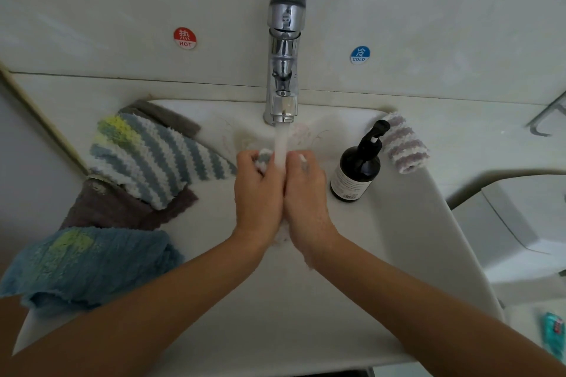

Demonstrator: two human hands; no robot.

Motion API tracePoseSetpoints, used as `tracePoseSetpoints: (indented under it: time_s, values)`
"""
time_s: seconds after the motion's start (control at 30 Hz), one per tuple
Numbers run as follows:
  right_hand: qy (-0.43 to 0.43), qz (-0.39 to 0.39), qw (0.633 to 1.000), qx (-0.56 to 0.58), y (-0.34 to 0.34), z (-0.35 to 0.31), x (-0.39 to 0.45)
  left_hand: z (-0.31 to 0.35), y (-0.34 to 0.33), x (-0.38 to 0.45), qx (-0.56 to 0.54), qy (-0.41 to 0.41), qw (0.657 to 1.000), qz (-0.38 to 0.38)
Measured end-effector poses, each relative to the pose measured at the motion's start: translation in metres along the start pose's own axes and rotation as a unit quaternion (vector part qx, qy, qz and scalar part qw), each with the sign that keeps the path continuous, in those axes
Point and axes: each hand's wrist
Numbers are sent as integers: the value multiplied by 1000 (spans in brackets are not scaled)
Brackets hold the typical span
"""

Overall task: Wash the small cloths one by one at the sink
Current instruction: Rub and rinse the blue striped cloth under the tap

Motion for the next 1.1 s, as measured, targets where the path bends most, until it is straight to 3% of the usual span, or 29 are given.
tracePoseSetpoints:
  time_s: [0.13,0.23,0.4,0.53,0.67,0.9,1.1]
  values:
    - [-8,-25,996,85,6,-8,-3,-5,-4,2,-55,102,993,-26]
    - [-28,-59,992,110,8,-10,-4,-8,-5,3,-89,130,987,-42]
    - [3,-50,998,38,0,1,-5,6,4,2,-57,5,998,29]
    - [-17,-80,996,32,2,2,-4,21,8,-3,-76,-56,995,24]
    - [6,-37,999,15,7,-2,-1,25,10,-1,-71,-29,997,-1]
    - [82,5,995,51,10,-5,0,14,14,10,39,-12,999,-32]
    - [66,16,997,36,6,-4,-4,5,6,-3,58,-16,996,-64]
Point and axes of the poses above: each hand's wrist, its own x-axis towards the middle knuckle, its own y-axis out of the back of the hand, z = x × y, and after that the axes turned 10 degrees about -y, right-handed
